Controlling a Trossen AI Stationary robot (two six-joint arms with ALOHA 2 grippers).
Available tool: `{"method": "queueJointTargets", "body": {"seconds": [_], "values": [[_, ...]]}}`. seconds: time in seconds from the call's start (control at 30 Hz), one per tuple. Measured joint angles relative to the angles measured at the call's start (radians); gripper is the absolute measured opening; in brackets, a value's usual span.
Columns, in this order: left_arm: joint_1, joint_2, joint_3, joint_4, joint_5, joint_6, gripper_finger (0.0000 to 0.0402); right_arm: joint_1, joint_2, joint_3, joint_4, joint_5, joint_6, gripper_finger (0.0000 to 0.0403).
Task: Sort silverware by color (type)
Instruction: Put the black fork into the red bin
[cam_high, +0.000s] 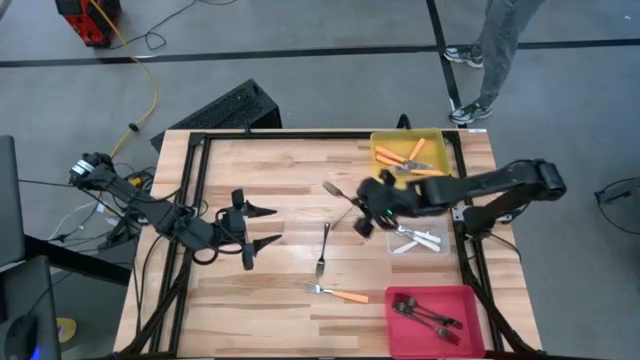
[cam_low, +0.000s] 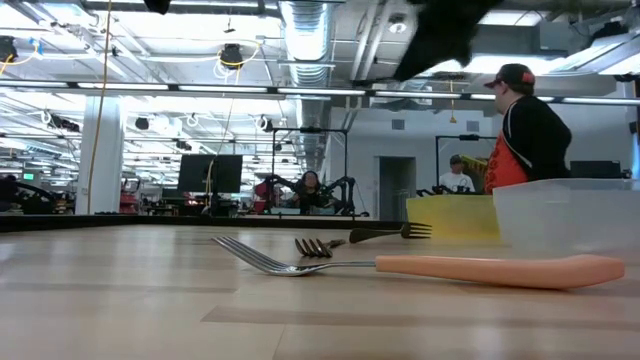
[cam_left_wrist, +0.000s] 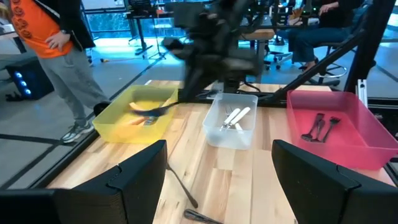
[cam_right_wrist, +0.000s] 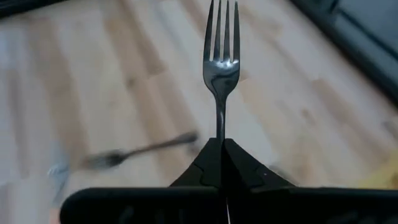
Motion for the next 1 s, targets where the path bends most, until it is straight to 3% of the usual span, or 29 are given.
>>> {"method": "queueJointTargets", "body": {"seconds": [0.2,0.53,1.0], "values": [[-0.006,0.0,0.0,0.005,0.0,0.0,0.0275,0.196,-0.079,0.0,-0.16,0.015,0.184,0.0021],[-0.006,0.0,0.0,0.005,0.0,0.0,0.0275,0.503,-0.106,0.0,-0.217,0.019,0.506,0.0021],[-0.006,0.0,0.0,0.005,0.0,0.0,0.0275,0.934,-0.076,0.0,-0.384,0.152,1.236,0.0021]]}}
